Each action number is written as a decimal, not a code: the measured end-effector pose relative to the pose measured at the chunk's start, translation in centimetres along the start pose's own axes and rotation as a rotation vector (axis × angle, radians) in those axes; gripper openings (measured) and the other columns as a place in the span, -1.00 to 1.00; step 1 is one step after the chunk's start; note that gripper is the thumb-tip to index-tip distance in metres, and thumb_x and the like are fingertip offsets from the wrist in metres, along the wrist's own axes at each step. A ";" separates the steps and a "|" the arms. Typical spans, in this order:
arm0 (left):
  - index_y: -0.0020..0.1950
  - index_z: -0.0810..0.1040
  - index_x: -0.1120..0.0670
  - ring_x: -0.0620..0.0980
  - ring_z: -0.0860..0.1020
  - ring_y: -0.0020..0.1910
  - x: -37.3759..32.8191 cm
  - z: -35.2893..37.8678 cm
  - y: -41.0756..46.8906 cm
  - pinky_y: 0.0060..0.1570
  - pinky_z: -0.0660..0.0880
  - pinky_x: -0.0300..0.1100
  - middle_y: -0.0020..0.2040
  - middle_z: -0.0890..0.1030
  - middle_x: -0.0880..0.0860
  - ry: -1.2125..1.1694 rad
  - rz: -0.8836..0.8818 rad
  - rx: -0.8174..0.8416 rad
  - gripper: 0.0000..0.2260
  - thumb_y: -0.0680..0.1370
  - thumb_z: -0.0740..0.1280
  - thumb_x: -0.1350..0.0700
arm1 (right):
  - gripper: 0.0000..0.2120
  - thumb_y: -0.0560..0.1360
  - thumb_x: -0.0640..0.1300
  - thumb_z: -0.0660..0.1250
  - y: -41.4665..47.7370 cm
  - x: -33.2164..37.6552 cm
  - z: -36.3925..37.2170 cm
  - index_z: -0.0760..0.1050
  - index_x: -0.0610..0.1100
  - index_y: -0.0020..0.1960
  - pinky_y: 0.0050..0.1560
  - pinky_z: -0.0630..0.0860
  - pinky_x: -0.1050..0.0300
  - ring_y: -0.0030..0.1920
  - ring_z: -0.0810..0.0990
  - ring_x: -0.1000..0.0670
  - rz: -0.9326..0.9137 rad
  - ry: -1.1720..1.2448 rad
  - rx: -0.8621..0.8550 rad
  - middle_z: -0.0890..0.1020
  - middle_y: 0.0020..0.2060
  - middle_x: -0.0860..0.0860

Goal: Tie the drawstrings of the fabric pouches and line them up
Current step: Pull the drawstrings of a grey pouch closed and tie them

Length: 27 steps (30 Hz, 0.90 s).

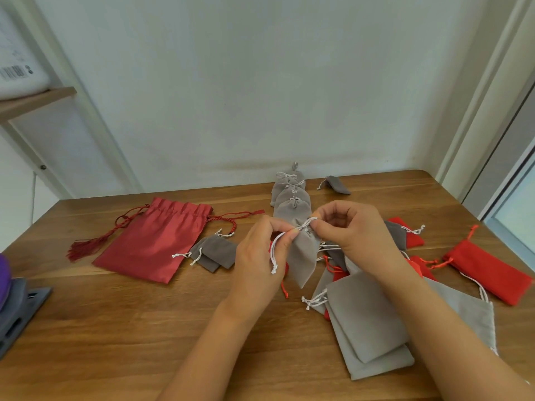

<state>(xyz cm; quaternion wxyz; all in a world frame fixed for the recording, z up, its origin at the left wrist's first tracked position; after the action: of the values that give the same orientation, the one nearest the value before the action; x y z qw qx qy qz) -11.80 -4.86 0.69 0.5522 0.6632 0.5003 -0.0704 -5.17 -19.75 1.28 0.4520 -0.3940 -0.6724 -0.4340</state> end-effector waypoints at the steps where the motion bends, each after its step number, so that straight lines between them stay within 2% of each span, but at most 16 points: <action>1: -0.03 0.53 0.06 -0.19 0.54 -0.09 -0.1 0.2 -0.1 -0.12 0.43 -0.41 -0.13 0.59 -0.10 0.008 0.001 0.017 -0.97 0.58 0.32 0.13 | -0.90 0.43 -0.31 0.44 0.0 0.0 -0.2 0.62 -0.13 -0.20 -0.20 0.56 0.21 -0.29 0.59 0.08 -0.015 -0.068 -0.011 0.67 -0.31 -0.05; 4: -0.04 0.55 0.08 -0.22 0.54 -0.09 -0.2 0.7 -0.2 -0.12 0.41 -0.45 -0.13 0.60 -0.10 0.021 -0.013 0.060 -0.97 0.57 0.32 0.15 | -0.83 0.39 -0.32 0.45 0.1 0.3 -0.6 0.60 -0.06 -0.23 -0.29 0.51 0.32 -0.36 0.53 0.18 -0.083 -0.262 -0.050 0.62 -0.37 0.07; 7: -0.05 0.55 0.08 -0.22 0.55 -0.10 -0.2 0.7 -0.1 -0.12 0.40 -0.45 -0.13 0.60 -0.14 0.014 -0.028 0.073 -0.98 0.56 0.33 0.18 | -0.86 0.37 -0.33 0.46 0.1 0.3 -0.9 0.63 -0.10 -0.22 -0.31 0.49 0.35 -0.35 0.53 0.18 -0.114 -0.324 -0.069 0.61 -0.38 0.08; 10: -0.06 0.55 0.05 -0.18 0.57 -0.11 -0.5 0.6 -0.1 -0.16 0.43 -0.42 -0.15 0.61 -0.13 -0.025 -0.053 0.078 -0.96 0.56 0.34 0.17 | -0.91 0.38 -0.34 0.45 0.3 0.0 -1.5 0.63 -0.17 -0.22 -0.23 0.53 0.17 -0.32 0.57 0.06 -0.024 -0.133 -0.061 0.65 -0.35 -0.03; 15: -0.09 0.54 -0.05 -0.14 0.58 -0.16 -0.6 0.6 0.0 -0.22 0.45 -0.39 -0.20 0.61 -0.12 -0.086 -0.128 0.111 -0.97 0.55 0.33 0.08 | -0.93 0.39 -0.32 0.42 0.4 -0.4 -1.1 0.57 -0.20 -0.22 -0.30 0.47 0.23 -0.31 0.51 0.01 0.108 0.275 0.053 0.61 -0.33 -0.08; 18: -0.10 0.53 -0.05 -0.18 0.58 -0.16 -0.9 0.6 0.0 -0.22 0.44 -0.42 -0.20 0.61 -0.16 -0.084 -0.112 0.113 -0.96 0.55 0.32 0.07 | -0.88 0.49 -0.35 0.31 0.4 -1.2 0.1 0.51 -0.19 -0.20 -0.34 0.48 0.24 -0.34 0.53 0.04 0.222 0.427 0.080 0.59 -0.33 -0.05; 21: -0.08 0.53 0.01 -0.22 0.57 -0.16 -1.0 0.8 0.0 -0.21 0.41 -0.46 -0.21 0.58 -0.20 -0.054 -0.076 0.128 -0.97 0.56 0.33 0.12 | -0.83 0.51 -0.36 0.27 0.4 -1.7 0.3 0.51 -0.17 -0.20 -0.35 0.46 0.26 -0.33 0.52 0.05 0.260 0.341 0.013 0.58 -0.32 -0.05; 24: -0.08 0.54 0.06 -0.21 0.56 -0.19 -0.8 0.9 -0.1 -0.21 0.40 -0.46 -0.20 0.59 -0.14 -0.034 -0.060 0.127 -0.98 0.55 0.34 0.15 | -0.82 0.49 -0.38 0.30 0.5 -1.5 0.0 0.51 -0.16 -0.23 -0.33 0.40 0.21 -0.32 0.47 0.00 0.191 0.149 -0.095 0.55 -0.33 -0.10; 27: -0.08 0.55 0.10 -0.20 0.55 -0.17 -0.8 1.2 -0.1 -0.19 0.40 -0.47 -0.20 0.60 -0.10 -0.007 -0.040 0.142 -0.94 0.55 0.33 0.13 | -0.80 0.49 -0.39 0.30 0.3 -1.8 0.2 0.50 -0.16 -0.24 -0.31 0.37 0.15 -0.34 0.44 0.00 0.199 0.129 -0.181 0.53 -0.36 -0.09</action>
<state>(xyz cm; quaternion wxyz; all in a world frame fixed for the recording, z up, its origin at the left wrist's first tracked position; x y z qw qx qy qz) -11.72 -6.24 0.66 0.5039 0.6903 0.5053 -0.1191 -4.46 -19.77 -0.38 0.4977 -0.4693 -0.5577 -0.4702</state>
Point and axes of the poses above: each hand's wrist, its own y-axis towards the middle knuckle, its own z-axis out of the palm, x = y × z, the point moved 6 cm from there along y, towards the middle knuckle
